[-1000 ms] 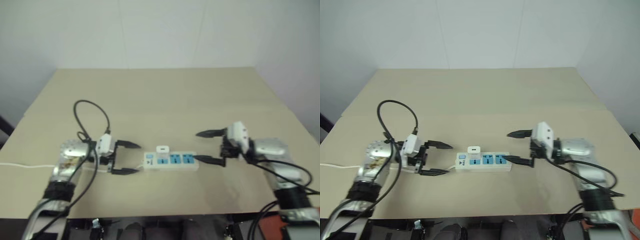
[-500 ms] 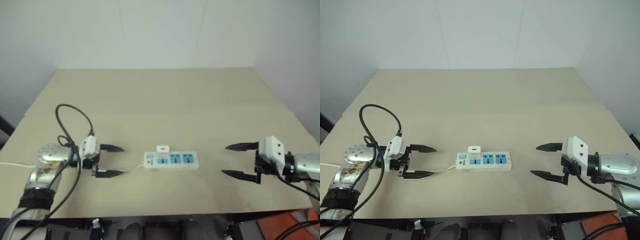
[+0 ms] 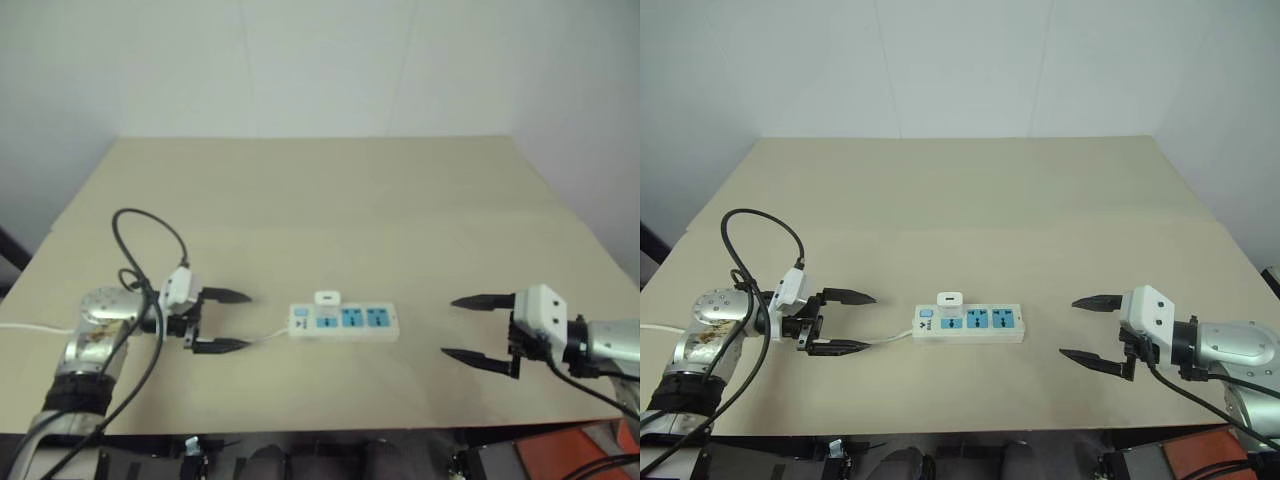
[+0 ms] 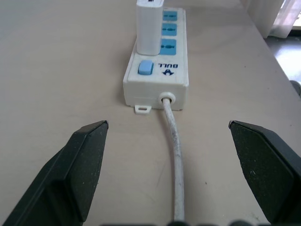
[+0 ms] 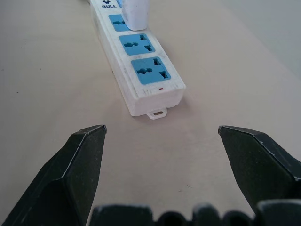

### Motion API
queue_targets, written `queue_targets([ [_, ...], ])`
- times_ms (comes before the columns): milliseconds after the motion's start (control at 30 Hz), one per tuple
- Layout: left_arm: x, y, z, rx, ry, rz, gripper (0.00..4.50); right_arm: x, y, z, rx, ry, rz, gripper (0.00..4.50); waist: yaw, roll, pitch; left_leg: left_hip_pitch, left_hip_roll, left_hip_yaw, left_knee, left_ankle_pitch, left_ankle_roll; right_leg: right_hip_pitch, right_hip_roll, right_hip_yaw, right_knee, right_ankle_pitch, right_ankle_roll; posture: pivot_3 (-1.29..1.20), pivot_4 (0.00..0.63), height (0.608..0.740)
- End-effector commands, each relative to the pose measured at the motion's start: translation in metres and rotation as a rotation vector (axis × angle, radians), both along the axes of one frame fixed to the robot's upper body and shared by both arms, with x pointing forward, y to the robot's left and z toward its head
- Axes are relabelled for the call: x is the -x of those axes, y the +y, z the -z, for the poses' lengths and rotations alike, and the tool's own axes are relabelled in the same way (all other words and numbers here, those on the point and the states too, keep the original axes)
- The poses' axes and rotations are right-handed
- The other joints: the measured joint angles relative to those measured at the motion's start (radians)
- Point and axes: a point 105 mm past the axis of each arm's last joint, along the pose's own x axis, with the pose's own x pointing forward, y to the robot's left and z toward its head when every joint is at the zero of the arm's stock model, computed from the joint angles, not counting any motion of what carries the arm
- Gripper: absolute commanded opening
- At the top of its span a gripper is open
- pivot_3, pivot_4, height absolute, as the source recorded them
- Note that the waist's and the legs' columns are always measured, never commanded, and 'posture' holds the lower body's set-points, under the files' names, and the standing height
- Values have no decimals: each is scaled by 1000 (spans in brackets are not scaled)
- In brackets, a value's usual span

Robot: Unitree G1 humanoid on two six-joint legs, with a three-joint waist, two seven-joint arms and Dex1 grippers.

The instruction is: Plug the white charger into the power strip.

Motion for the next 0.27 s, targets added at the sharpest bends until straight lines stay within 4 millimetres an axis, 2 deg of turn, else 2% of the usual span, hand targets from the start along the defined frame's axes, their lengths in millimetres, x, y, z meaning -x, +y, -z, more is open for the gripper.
queue_targets([
  [33,-1,-4,-7,25,-2,27,4490,3,1,-14,4,-58,-4,4500,0,0,0,0,0,0,0,0,0,0,0,0,0,0,0,0,150,740],
  [267,-2,-6,-5,34,-9,32,4490,5,1,-11,7,-50,-1,4500,-1,0,0,0,0,0,0,0,0,0,0,0,0,0,0,0,150,740],
])
